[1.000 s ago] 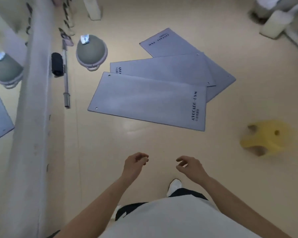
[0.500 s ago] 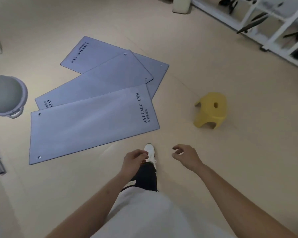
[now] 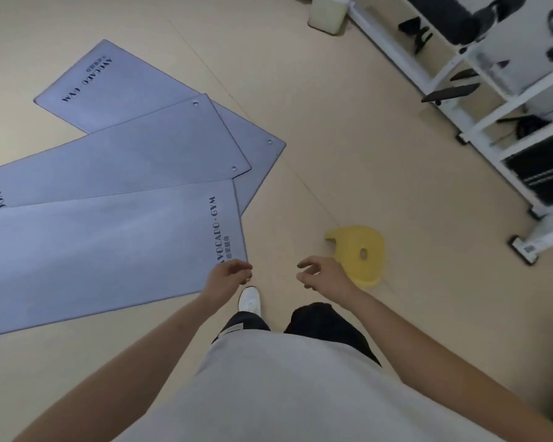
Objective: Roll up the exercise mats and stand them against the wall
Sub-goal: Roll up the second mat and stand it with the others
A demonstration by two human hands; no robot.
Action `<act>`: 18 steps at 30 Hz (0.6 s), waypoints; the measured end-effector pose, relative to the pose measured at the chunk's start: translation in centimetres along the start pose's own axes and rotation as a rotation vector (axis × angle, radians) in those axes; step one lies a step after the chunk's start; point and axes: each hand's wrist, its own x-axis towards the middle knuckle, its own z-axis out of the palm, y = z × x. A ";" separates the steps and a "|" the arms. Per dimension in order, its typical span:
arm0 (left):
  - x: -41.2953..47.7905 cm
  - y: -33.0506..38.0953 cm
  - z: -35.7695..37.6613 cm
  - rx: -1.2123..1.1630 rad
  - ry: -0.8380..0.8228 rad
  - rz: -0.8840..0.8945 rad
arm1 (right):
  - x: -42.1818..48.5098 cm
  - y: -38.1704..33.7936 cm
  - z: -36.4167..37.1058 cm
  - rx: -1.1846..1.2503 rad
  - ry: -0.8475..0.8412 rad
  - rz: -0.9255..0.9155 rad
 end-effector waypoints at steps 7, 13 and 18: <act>9.4 5.6 -0.7 -0.173 0.196 -0.068 | 13.2 -5.9 -9.3 -0.205 -0.146 -0.064; 17.9 8.2 1.7 -0.396 0.463 -0.198 | 29.0 -12.0 -14.1 -0.486 -0.387 -0.209; 24.1 10.1 5.5 -0.555 0.625 -0.290 | 42.0 -16.3 -13.7 -0.859 -0.638 -0.328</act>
